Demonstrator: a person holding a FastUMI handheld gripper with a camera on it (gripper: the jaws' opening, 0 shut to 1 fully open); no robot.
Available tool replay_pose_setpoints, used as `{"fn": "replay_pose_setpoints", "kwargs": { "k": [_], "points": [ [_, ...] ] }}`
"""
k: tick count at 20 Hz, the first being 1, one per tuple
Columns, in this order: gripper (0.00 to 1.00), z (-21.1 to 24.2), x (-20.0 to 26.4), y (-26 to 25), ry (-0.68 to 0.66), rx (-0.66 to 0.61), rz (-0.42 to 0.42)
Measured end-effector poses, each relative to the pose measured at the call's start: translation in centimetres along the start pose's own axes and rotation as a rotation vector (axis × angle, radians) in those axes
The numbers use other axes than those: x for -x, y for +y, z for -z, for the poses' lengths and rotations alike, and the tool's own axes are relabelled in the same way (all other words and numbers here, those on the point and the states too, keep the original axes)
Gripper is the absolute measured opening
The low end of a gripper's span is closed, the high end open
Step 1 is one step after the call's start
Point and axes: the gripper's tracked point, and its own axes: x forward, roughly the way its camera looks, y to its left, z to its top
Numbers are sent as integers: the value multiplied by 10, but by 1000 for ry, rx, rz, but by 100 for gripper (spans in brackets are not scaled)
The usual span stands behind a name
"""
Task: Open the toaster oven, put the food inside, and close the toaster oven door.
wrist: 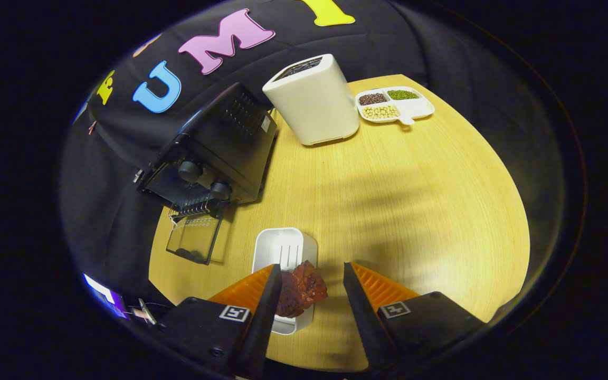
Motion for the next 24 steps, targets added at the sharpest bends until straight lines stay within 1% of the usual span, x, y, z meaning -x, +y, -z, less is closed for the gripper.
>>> {"fn": "replay_pose_setpoints", "kwargs": {
  "k": [2, 3, 5, 7, 9, 10, 11, 12, 15, 17, 22, 24],
  "points": [
    [55, 1, -3, 2, 9, -17, -14],
    [49, 5, -3, 3, 23, -32, -16],
    [48, 11, -4, 2, 51, -63, -19],
    [42, 9, -4, 2, 58, -117, -12],
    [37, 10, -4, 6, 54, -150, -32],
    [32, 4, 2, 10, 43, -180, -60],
    [26, 3, 2, 15, 38, -199, -72],
    [19, 3, 3, 16, 36, -196, -74],
    [15, -1, 10, 15, 12, -167, -59],
    [15, -10, 19, 13, -18, -168, -39],
    [15, -42, 54, 19, -125, -236, -15],
    [14, -46, 69, 29, -167, -255, -15]
  ]
}}
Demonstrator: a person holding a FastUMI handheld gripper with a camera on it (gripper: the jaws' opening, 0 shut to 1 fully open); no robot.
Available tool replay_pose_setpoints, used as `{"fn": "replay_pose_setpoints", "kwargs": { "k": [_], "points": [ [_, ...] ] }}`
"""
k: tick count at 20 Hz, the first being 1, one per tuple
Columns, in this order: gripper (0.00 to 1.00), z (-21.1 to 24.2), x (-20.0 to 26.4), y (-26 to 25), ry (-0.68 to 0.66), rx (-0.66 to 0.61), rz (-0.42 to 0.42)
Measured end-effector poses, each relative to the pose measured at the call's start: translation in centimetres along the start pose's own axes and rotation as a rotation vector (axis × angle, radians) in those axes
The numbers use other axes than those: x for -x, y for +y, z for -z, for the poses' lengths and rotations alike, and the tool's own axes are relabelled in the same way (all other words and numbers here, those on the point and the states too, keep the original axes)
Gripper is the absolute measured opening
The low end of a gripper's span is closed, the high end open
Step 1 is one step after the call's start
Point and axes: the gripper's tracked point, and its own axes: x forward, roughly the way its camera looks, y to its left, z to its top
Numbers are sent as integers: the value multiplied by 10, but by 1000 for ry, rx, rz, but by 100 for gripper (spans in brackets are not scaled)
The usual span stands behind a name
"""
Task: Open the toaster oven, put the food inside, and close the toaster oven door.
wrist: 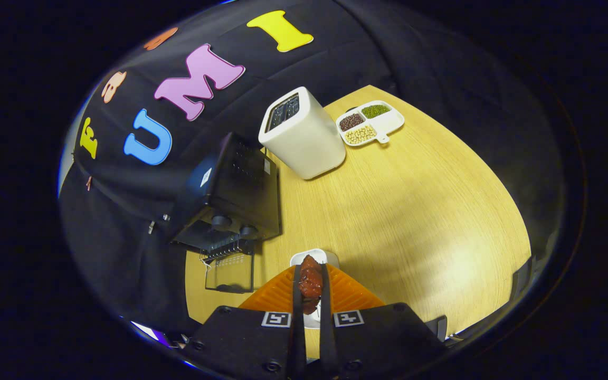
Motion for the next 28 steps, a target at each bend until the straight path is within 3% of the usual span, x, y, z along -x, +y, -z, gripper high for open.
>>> {"fn": "replay_pose_setpoints", "kwargs": {
  "k": [8, 12, 17, 21, 28],
  "points": [
    [15, 49, 28, 91, -79, -29, -86],
    [15, 97, 23, 141, -73, -117, -151],
    [15, 139, 8, 196, -61, -111, -202],
    [14, 150, -13, 243, -47, -229, -301],
    [14, 124, -72, 275, -96, -311, -364]
  ]
}}
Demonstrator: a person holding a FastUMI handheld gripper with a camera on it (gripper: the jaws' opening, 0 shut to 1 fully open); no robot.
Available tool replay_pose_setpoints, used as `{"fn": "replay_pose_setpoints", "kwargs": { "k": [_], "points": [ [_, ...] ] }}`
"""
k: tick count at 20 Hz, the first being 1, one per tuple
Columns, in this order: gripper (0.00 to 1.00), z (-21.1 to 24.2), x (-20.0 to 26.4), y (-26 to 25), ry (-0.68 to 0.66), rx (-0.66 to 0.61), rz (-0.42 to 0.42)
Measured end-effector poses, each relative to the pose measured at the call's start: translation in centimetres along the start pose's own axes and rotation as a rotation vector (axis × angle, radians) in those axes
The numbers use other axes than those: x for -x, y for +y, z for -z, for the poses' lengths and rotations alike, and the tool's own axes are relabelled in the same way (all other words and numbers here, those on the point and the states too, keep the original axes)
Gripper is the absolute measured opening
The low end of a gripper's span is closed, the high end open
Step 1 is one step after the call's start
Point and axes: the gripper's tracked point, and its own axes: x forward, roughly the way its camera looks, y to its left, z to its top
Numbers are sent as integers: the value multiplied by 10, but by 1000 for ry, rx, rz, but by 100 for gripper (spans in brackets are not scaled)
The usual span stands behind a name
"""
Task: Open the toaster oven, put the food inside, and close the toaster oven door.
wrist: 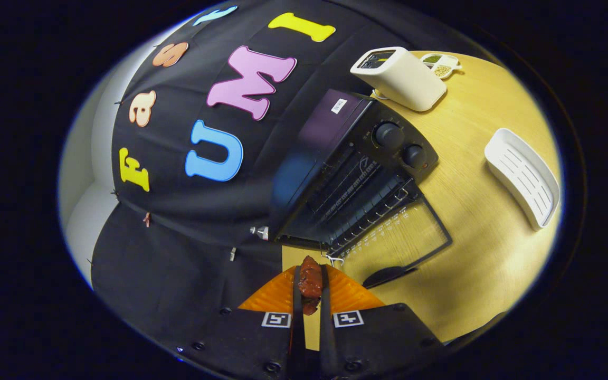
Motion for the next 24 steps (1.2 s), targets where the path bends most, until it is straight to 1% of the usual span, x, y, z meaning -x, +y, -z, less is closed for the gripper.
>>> {"fn": "replay_pose_setpoints", "kwargs": {
  "k": [3, 5, 7, 9, 12, 14, 16, 20, 24],
  "points": [
    [15, -11, -31, -12, -40, -46, 14],
    [15, -24, -49, -15, -98, -98, -2],
    [14, -37, -66, -19, -171, -155, -38],
    [14, -42, -86, -25, -231, -187, -59],
    [14, -39, -110, -46, -285, -253, -35],
    [14, -44, -123, -50, -335, -316, -45],
    [14, -53, -133, -56, -368, -343, -50],
    [14, -64, -146, -71, -404, -357, -20],
    [14, -62, -152, -79, -387, -268, 50]
  ]
}}
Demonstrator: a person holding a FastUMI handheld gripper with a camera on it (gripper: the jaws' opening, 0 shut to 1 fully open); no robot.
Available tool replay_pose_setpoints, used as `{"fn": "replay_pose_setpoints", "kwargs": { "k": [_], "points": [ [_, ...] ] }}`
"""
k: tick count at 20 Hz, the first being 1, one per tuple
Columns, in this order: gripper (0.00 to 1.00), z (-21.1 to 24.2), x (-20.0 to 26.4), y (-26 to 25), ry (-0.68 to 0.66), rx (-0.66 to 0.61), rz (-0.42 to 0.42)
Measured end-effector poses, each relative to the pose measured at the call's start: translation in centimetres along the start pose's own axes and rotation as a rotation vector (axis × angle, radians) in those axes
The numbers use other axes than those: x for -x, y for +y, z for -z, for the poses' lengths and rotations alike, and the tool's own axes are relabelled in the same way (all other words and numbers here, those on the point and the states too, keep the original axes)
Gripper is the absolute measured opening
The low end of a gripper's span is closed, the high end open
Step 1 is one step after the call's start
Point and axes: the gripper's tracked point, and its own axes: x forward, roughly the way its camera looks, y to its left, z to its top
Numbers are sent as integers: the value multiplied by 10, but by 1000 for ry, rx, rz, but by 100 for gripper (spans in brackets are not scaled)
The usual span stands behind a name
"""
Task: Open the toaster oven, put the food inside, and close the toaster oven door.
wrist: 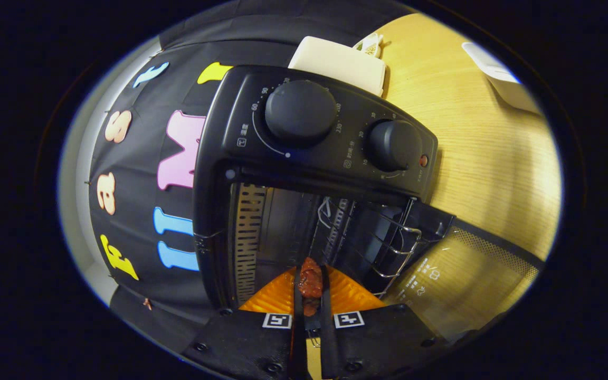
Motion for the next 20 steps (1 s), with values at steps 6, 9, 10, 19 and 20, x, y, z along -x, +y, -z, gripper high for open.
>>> {"fn": "replay_pose_setpoints", "kwargs": {
  "k": [6, 9, 10, 19, 20],
  "points": [
    [25, -2, -5, 1, 16, 161, 42],
    [42, 3, -1, 3, 41, 287, 44],
    [45, 6, 1, 7, 53, 334, 34],
    [98, 32, 19, 9, 139, 658, 47],
    [98, 31, 21, 8, 142, 681, 52]
  ]
}}
